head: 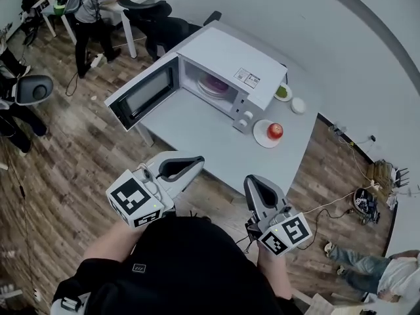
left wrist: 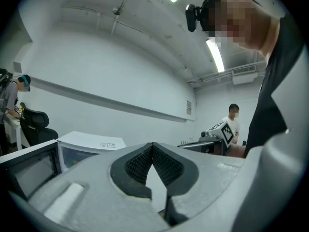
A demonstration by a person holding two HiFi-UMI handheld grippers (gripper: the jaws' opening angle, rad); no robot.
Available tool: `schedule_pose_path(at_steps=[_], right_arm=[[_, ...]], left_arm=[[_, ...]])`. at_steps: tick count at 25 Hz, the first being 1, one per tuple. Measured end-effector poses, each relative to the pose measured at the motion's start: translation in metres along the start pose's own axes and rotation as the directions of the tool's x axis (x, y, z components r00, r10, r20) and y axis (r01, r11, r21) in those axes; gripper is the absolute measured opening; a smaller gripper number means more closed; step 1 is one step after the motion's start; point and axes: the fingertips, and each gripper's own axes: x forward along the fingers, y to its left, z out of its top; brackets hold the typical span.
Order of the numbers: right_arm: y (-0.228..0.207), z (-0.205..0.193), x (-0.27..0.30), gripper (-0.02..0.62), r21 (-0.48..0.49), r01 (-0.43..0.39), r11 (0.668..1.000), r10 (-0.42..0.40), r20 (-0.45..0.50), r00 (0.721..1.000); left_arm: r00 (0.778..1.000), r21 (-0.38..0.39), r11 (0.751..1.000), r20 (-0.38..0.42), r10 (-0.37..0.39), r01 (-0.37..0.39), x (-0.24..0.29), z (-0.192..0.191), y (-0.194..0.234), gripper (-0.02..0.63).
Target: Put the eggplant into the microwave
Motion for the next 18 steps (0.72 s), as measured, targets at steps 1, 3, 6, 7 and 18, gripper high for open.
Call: schedule_pose_path(at_steps=[1, 3, 6, 7, 18], right_arm=[[0.002, 0.0, 0.003, 0.015, 0.003, 0.005, 1.0, -0.005, 0.004, 1.0], [0.006, -0.001, 0.009, 0.015, -0.002, 0.013, 1.0, -0.012, 0.008, 1.0], [0.012, -0.003, 0.02, 0.014, -0.032, 0.013, 0.999, -0.013, 0.001, 1.0], [0.014, -0.003, 0.023, 0.014, -0.041, 0.011, 0.999, -0.011, 0.0, 1.0], [0.015, -0.005, 0.037, 0.014, -0.094, 0.004, 0.996, -0.007, -0.029, 1.0]], left_arm=[[1.0, 0.001, 1.0, 0.001, 0.007, -0.007, -0.003, 0.001, 0.002, 0.008], [1.0, -0.004, 1.0, 0.001, 0.026, -0.026, -0.006, 0.0, 0.007, 0.008], [0.998, -0.008, 0.998, -0.008, 0.061, -0.061, -0.009, -0.005, 0.016, 0.008], [0.997, -0.008, 0.997, -0.012, 0.072, -0.072, -0.011, -0.007, 0.02, 0.008], [0.991, -0.003, 0.991, -0.039, 0.131, -0.131, -0.024, -0.016, 0.039, 0.008]])
